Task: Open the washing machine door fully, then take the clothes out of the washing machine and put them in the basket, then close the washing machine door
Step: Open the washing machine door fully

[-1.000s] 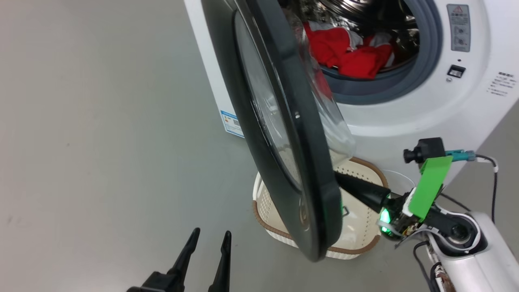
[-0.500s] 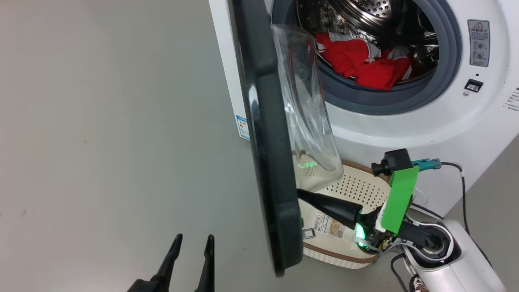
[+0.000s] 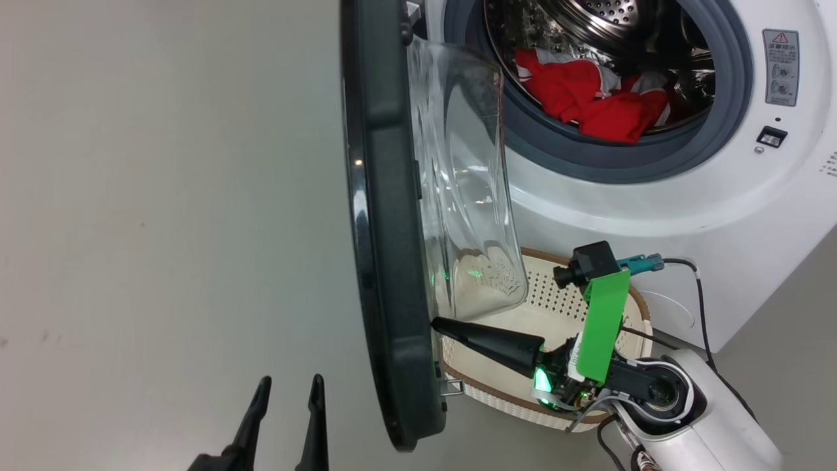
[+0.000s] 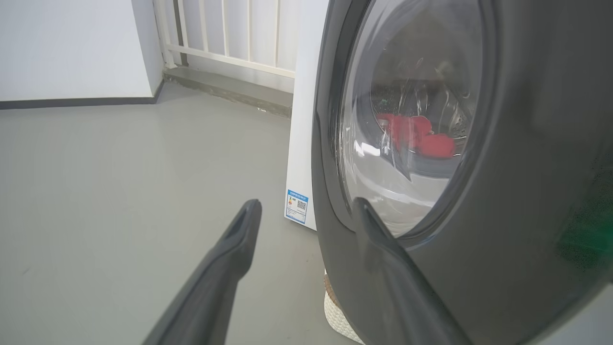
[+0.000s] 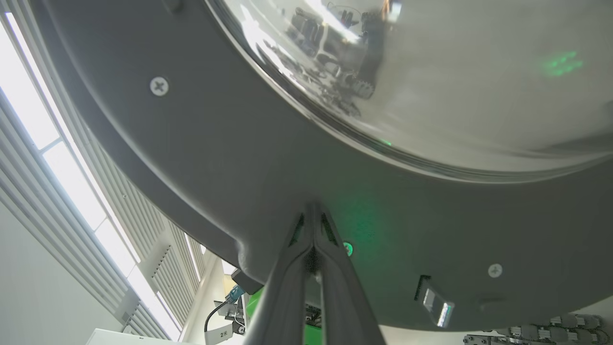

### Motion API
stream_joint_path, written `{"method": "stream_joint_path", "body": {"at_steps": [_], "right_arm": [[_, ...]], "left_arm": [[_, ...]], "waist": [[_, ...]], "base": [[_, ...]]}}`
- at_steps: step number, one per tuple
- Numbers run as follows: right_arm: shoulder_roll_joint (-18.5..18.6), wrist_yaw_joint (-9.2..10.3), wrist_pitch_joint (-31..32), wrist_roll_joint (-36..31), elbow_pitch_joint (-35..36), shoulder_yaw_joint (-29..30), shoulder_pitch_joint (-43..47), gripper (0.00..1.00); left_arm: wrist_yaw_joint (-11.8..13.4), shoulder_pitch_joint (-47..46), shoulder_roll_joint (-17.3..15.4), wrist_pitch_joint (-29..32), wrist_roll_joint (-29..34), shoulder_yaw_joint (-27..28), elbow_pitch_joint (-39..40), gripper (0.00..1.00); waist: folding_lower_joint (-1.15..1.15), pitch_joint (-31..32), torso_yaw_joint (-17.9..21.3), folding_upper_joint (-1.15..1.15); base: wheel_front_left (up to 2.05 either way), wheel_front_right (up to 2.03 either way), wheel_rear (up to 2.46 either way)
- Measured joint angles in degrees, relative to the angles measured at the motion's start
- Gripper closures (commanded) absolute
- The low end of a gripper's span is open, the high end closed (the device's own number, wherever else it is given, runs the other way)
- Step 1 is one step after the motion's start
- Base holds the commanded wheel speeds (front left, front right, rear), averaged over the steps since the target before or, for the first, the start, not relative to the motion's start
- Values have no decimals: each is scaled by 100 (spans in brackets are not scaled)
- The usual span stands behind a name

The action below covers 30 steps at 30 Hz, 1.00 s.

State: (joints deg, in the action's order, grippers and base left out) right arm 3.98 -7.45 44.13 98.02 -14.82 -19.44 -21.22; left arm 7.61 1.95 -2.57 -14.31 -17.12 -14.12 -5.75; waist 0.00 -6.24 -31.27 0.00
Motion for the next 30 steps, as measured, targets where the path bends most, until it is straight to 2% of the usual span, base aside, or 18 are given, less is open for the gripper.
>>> {"method": "stream_joint_path", "body": {"at_steps": [15, 16, 18, 19, 20, 30], "right_arm": [[-4, 0, -191, 119, -27, -186, -75, 100], [-7, 0, -230, 104, -35, -178, -75, 96], [-7, 0, -282, 37, -54, -153, -74, 60], [-9, 0, -316, 1, -57, -137, -73, 17], [-14, 0, -348, -53, -64, -116, -71, 0], [-29, 0, -733, -564, -145, 264, 110, 0]], "left_arm": [[20, 51, 0, 0, -7, 51, 45, 0], [20, 51, 0, 1, -7, 51, 45, 0], [20, 51, 0, 0, -7, 51, 45, 0], [20, 50, 0, 0, -7, 51, 45, 0], [19, 50, 0, 1, -7, 51, 43, 0], [-16, 48, 0, 0, -5, 53, -34, 0]], "waist": [[0, -22, 2, 0], [0, -19, 4, 0], [0, -13, 10, 0], [0, -13, 12, 0], [0, -10, 14, 0], [0, 68, 49, 0]], "base": [[0, 0, 0], [0, 0, 0], [0, 0, 0], [0, 0, 0], [0, 0, 0], [0, 0, 0]]}}
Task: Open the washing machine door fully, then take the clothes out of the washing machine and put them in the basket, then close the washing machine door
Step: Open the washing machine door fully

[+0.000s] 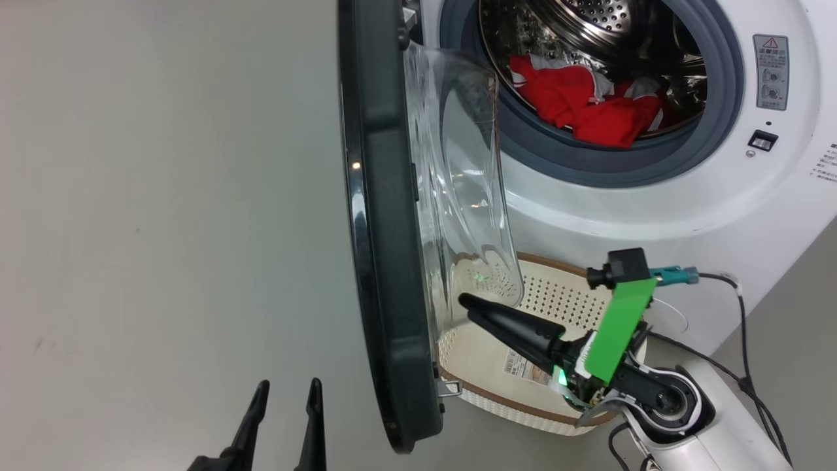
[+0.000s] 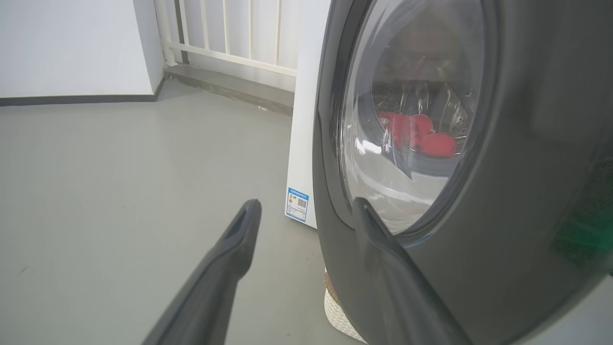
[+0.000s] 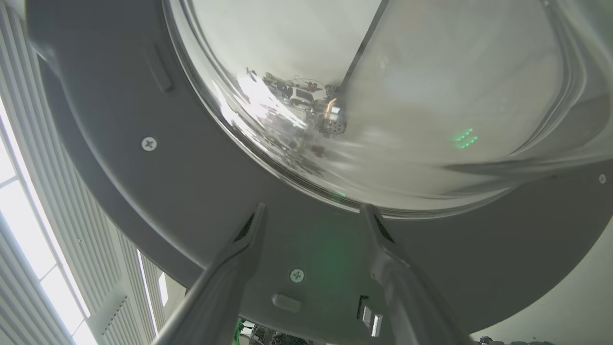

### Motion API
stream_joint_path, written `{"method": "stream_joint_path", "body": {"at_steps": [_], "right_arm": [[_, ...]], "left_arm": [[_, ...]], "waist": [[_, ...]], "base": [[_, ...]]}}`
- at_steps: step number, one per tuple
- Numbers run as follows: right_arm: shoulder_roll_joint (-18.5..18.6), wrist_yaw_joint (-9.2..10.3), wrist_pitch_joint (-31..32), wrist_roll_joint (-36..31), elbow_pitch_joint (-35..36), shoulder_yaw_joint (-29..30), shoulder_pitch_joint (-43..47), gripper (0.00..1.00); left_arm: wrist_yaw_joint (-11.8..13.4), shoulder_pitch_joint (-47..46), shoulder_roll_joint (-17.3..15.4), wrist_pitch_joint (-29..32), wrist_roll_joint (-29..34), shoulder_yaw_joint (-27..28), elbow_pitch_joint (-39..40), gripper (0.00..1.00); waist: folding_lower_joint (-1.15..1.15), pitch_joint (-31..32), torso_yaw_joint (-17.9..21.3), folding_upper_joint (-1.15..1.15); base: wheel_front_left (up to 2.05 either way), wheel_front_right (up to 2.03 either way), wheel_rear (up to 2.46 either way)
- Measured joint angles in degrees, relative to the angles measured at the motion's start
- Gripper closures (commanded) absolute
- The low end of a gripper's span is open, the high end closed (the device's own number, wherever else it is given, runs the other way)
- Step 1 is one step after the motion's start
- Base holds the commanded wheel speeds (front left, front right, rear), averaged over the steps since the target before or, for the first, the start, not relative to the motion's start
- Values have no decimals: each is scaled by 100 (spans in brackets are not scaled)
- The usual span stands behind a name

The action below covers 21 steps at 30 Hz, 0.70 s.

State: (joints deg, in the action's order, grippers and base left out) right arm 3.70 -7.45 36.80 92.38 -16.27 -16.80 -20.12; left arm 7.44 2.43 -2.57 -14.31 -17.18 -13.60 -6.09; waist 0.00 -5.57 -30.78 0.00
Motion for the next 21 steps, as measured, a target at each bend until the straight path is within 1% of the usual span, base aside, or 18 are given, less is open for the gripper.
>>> {"method": "stream_joint_path", "body": {"at_steps": [4, 7, 11, 15, 21], "right_arm": [[53, 0, -326, -237, -11, 135, 182, 0], [164, 0, -583, -450, -29, 142, 322, 0], [267, 0, -802, -475, -74, 144, 593, 0], [352, 0, -1016, -475, -172, 163, 847, 0], [453, 0, -1436, -519, -328, 193, 1135, 0]], "left_arm": [[-51, -2, 0, 1, 0, 1, -59, 0], [-93, -4, 0, 1, 0, 2, -105, 0], [-104, -4, 0, 1, 2, 4, -154, 0], [-196, -4, -1, 1, 11, 21, -199, 0], [-253, -4, -1, 1, 115, 37, -279, 0]], "waist": [[0, 27, 20, 0], [0, 42, 31, 0], [0, 81, 46, 0], [0, 140, 65, 0], [0, 216, 98, 0]], "base": [[0, 0, 0], [0, 0, 0], [0, 0, 0], [0, 0, 0], [0, 0, 0]]}}
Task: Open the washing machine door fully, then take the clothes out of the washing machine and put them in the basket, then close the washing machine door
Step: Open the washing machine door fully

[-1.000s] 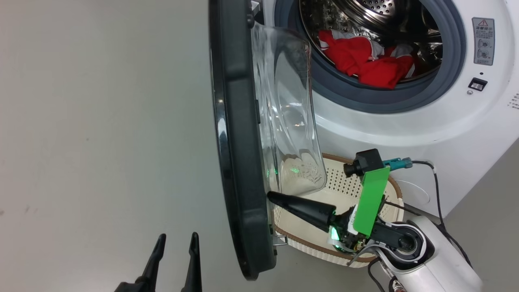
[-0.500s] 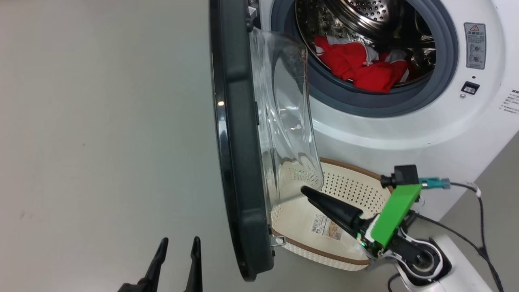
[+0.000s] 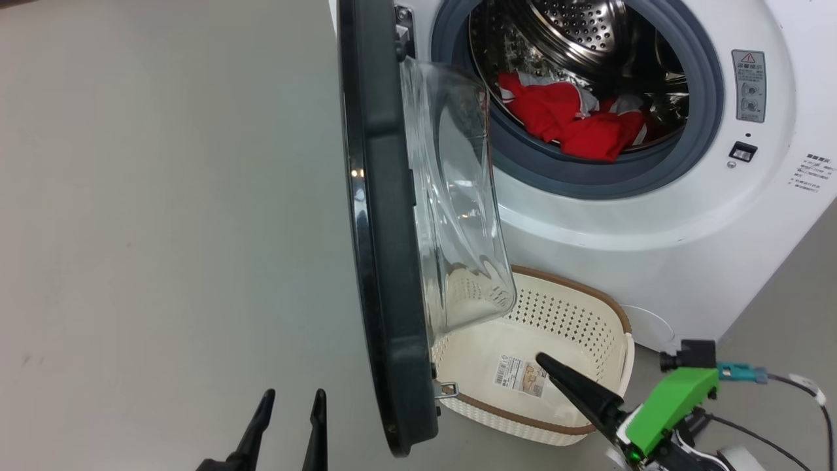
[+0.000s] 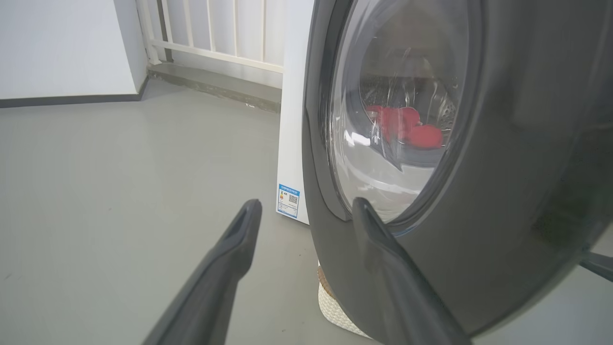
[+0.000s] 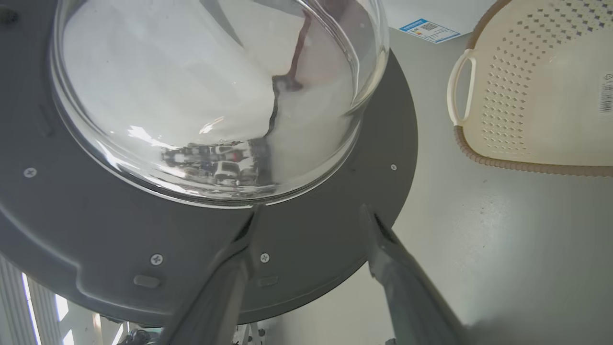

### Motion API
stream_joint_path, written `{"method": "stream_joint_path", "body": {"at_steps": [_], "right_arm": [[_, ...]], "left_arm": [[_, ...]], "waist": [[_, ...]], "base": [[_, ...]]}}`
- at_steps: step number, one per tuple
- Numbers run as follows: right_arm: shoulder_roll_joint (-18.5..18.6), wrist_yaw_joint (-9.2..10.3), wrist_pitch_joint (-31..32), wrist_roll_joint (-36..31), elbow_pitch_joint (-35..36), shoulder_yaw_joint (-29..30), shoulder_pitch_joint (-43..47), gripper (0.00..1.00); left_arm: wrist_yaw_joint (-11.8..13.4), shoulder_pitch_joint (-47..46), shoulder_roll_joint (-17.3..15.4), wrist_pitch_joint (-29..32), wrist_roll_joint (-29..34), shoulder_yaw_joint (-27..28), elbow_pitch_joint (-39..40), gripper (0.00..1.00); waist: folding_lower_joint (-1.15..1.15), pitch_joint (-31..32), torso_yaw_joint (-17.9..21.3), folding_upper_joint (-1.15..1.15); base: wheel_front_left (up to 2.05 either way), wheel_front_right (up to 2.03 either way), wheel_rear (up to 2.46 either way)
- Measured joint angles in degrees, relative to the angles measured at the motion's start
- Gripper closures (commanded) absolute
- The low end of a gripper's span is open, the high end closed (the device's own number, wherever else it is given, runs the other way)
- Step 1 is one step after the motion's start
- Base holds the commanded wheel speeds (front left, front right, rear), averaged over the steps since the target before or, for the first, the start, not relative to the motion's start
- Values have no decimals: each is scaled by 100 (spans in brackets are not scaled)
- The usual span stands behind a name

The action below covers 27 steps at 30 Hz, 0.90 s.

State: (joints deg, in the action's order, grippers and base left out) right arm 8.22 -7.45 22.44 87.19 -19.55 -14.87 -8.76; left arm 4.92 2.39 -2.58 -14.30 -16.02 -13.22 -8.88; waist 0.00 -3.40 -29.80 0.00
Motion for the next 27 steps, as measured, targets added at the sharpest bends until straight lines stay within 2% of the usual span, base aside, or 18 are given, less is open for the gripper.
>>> {"method": "stream_joint_path", "body": {"at_steps": [12, 21, 27], "right_arm": [[300, 0, -1010, -363, -209, -310, 443, 0], [717, -1, -2182, -936, -348, -995, 509, 0], [946, 0, -3031, -1017, -616, -1518, 497, 0]], "left_arm": [[-93, 1, 0, 0, 42, 67, -101, 0], [-93, 2, -1, -1, 42, 103, -112, 0], [-94, 2, -1, 0, 42, 122, -114, 0]], "waist": [[0, 110, 135, 0], [0, 119, 213, 0], [0, 100, 277, 0]], "base": [[0, 0, 0], [0, 0, 0], [0, 0, 0]]}}
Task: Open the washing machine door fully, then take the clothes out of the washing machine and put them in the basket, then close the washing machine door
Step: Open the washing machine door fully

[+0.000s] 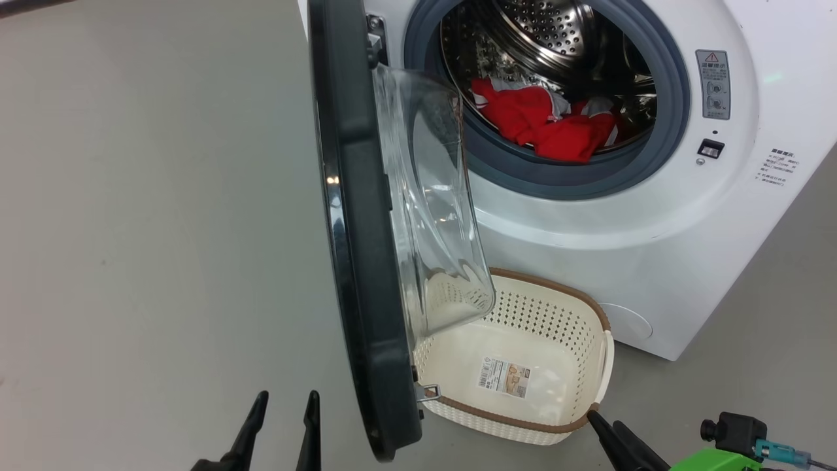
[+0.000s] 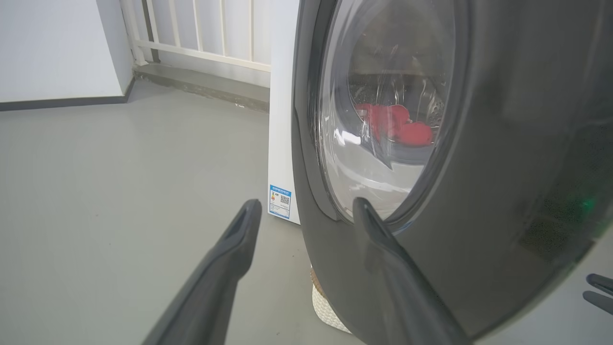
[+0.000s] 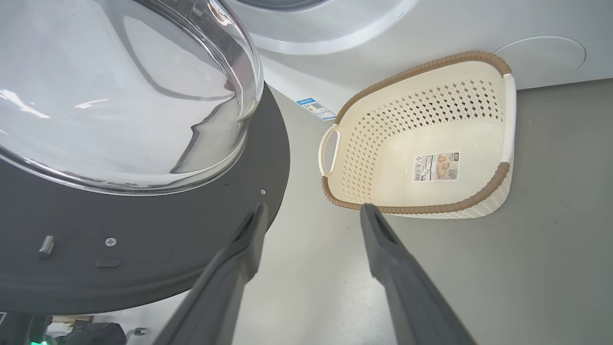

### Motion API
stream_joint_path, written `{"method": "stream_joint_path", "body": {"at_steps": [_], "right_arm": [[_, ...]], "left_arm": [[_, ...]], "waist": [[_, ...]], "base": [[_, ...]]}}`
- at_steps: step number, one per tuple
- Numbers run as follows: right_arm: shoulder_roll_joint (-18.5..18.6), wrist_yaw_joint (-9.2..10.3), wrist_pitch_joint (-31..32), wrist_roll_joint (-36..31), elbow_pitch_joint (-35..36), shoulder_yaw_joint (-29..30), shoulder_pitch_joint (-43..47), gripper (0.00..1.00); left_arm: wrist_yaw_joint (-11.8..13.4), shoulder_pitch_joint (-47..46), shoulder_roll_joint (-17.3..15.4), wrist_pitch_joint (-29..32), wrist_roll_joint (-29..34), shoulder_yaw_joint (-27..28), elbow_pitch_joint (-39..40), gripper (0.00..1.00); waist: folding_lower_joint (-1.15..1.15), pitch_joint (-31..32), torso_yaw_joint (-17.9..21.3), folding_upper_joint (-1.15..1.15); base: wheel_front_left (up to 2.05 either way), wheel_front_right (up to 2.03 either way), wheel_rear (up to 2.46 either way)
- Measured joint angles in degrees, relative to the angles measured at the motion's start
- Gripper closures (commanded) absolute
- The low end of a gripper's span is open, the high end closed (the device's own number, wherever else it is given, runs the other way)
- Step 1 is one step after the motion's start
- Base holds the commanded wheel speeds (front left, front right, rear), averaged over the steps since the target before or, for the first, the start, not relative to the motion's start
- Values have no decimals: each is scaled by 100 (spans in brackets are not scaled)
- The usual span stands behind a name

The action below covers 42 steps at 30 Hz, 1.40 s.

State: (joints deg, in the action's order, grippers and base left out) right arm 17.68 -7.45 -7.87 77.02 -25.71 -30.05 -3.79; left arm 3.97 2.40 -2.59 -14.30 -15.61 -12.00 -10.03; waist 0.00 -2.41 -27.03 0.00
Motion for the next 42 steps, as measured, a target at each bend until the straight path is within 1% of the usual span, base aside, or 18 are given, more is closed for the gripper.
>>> {"method": "stream_joint_path", "body": {"at_steps": [6, 8, 10, 12, 17, 22, 31, 34, 35, 38, 42], "right_arm": [[199, -1, -542, -349, -107, -434, -104, 0], [225, -1, -624, -466, -120, -449, -156, 0], [227, -1, -628, -733, -158, -383, -158, 0], [199, -1, -632, -1043, -140, -89, -156, 0], [114, -1, -634, -2276, 38, 549, -91, 0], [-158, -1, -634, -3225, 325, 1159, 209, 0], [-721, -2, -635, -4656, 883, 2447, 702, 0], [-916, -2, -649, -5091, 1099, 2819, 845, 0], [-916, -2, -649, -5091, 1099, 2819, 845, 0], [-1124, -2, -660, -5402, 1261, 3094, 985, 0], [-1283, -2, -660, -5658, 1400, 3344, 1127, 0]], "left_arm": [[1, -1, 1, -1, 0, 0, 0, 0], [1, -1, 1, 0, 0, 2, 0, 0], [1, -1, 1, 0, 0, 9, 0, 0], [1, -1, 0, -1, 0, 20, 0, 0], [2, -1, 1, 0, 0, 20, 1, 0], [2, -3, 0, 0, 0, 21, 1, 0], [4, -3, 0, 0, 1, 25, 8, 0], [4, -4, 0, 0, 4, 30, 14, 0], [4, -4, 0, 0, 4, 30, 14, 0], [4, -4, 0, -1, 47, 26, 22, 0], [4, -4, 1, 0, 60, 19, 36, 0]], "waist": [[0, -23, 39, 0], [0, -25, 52, 0], [0, -23, 70, 0], [0, -30, 93, 0], [0, -54, 120, 0], [0, -60, 119, 0], [0, -71, 120, 0], [0, -76, 124, 0], [0, -76, 124, 0], [0, -68, 127, 0], [0, -50, 126, 0]], "base": [[0, 0, 0], [0, 0, 0], [0, 0, 0], [0, 0, 0], [0, 0, 0], [0, 0, 0], [0, 0, 0], [0, 0, 0], [0, 0, 0], [0, 0, 0], [0, 0, 0]]}}
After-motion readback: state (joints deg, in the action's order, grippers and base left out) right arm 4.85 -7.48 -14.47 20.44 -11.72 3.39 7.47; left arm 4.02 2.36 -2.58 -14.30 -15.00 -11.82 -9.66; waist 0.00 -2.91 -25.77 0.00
